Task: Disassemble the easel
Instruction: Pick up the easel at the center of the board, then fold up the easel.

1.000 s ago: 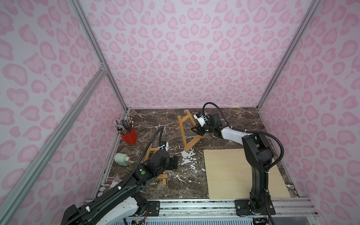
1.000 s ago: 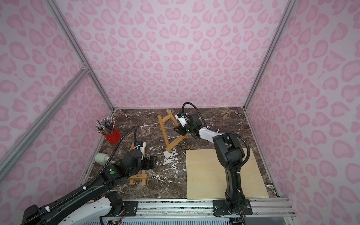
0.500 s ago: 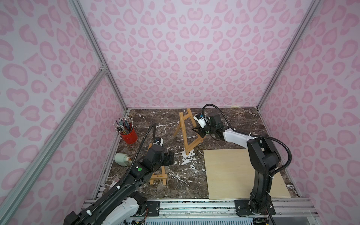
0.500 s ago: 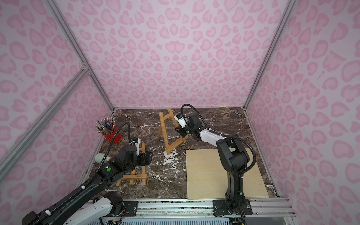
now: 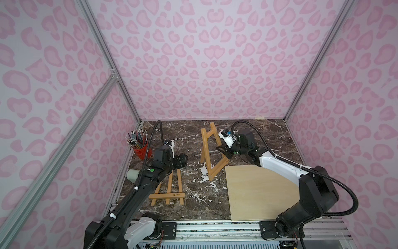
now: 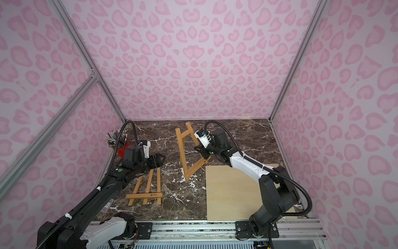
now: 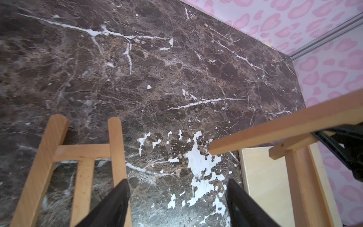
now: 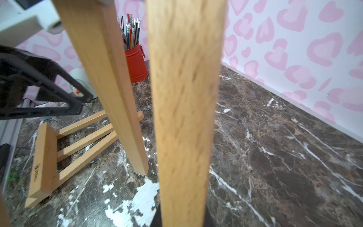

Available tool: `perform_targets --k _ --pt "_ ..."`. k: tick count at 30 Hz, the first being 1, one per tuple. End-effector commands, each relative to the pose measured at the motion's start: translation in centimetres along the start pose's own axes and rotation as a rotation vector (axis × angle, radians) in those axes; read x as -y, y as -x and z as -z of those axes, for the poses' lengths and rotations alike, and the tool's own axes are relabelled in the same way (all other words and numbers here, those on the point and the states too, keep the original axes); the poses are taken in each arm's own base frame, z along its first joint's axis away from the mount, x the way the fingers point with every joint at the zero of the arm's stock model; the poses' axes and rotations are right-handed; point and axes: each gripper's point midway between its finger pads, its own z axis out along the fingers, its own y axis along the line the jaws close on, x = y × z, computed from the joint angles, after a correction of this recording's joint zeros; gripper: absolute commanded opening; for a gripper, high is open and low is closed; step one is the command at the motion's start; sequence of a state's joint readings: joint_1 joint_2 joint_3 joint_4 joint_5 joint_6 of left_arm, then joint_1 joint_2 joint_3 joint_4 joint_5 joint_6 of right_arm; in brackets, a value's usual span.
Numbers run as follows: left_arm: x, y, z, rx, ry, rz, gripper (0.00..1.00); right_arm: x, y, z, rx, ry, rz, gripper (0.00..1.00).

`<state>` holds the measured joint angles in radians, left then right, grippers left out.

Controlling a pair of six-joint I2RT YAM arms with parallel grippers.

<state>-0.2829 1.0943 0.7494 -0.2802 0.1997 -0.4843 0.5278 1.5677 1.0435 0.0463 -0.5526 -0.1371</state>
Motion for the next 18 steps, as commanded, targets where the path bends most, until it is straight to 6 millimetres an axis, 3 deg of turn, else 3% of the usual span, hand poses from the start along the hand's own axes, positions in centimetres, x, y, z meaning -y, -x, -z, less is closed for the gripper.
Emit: perform_targets --k 1,4,8,13,18 --pt "3.1 1.5 -0.7 0.011 -0.169 -0.036 0.67 -1.7 0.5 1.0 0.035 0.040 -0.026 0.00" --pt "4.3 1.2 -2.0 -0.025 -0.246 -0.027 0.54 -2.7 0.6 2.0 0.057 0.055 -0.048 0.00" --pt "5.8 0.2 -3.0 -0.061 -0.311 -0.038 0.43 -3.4 1.2 2.7 0.102 0.080 -0.073 0.00" --pt "7.9 -1.9 -3.6 -0.097 -0.366 -0.052 0.38 -3.6 1.9 2.5 0.135 0.096 -0.107 0.00" --pt "8.6 -4.3 -4.2 -0.118 -0.388 -0.033 0.36 -3.7 1.5 1.7 0.140 0.111 -0.143 0.00"
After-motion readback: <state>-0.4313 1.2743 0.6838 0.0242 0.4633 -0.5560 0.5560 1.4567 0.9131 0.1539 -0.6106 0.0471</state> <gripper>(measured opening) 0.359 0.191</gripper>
